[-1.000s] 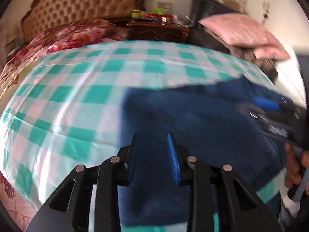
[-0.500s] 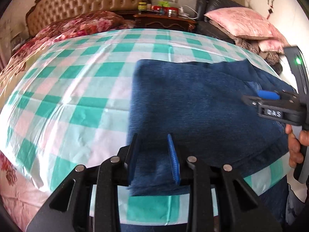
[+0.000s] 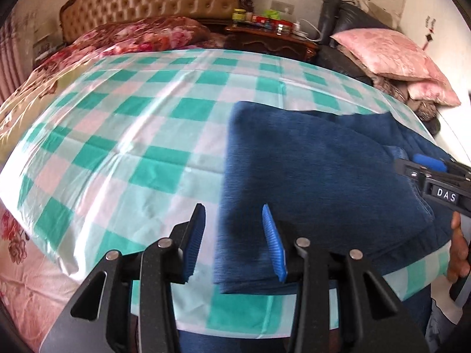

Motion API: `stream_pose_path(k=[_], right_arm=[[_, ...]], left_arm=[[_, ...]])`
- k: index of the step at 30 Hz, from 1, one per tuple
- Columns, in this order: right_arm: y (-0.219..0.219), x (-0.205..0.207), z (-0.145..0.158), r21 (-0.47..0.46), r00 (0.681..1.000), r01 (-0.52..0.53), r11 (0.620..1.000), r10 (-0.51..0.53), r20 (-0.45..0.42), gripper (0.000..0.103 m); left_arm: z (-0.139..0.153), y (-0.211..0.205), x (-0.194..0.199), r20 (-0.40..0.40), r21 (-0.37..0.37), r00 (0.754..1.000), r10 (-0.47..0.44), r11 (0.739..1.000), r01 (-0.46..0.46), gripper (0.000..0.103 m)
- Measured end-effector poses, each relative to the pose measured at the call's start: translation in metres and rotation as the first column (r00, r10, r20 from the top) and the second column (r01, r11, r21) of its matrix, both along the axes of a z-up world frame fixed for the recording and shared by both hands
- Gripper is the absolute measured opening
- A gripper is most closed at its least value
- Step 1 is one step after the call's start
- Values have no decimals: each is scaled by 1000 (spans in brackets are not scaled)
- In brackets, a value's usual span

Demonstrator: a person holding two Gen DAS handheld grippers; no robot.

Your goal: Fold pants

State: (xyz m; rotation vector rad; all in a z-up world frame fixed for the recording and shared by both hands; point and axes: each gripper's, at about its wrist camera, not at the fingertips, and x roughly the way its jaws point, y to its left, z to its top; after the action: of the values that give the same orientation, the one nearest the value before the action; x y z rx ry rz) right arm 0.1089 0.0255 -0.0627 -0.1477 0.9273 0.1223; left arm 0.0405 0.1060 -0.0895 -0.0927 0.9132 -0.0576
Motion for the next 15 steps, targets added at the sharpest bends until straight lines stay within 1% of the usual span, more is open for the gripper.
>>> stream_pose_path(k=[2, 4, 5, 7, 9, 11, 13, 15], right_arm=[[28, -5, -3, 26, 997, -82, 996, 82, -12, 64], [50, -8, -10, 25, 991, -130, 991, 131, -24, 64], [62, -10, -17, 10, 987, -160, 987, 160, -34, 64], [72, -9, -27, -32, 984, -171, 985, 169, -54, 64], [66, -7, -35, -77, 988, -146, 986, 141, -66, 64], [49, -7, -34, -63, 992, -110, 992, 106, -66, 65], [27, -6, -33, -53, 996, -57, 997, 54, -68, 68], [4, -6, -33, -46, 998, -17, 999, 14, -69, 74]], left_arm=[[-3, -9, 3, -6, 6, 1000, -20, 1000, 20, 44], [-8, -15, 4, -19, 14, 999, -36, 999, 36, 46], [-12, -17, 5, -29, 22, 999, -40, 999, 41, 46], [-17, -17, 6, -37, 34, 998, -44, 998, 45, 46], [-20, -11, 5, -43, 22, 999, -30, 999, 31, 49], [-24, -1, 7, -60, -2, 998, -7, 1000, 7, 54], [-24, 5, 8, -62, -11, 998, 14, 1000, -15, 54], [-23, 7, 8, -59, -7, 998, 22, 1000, -23, 54]])
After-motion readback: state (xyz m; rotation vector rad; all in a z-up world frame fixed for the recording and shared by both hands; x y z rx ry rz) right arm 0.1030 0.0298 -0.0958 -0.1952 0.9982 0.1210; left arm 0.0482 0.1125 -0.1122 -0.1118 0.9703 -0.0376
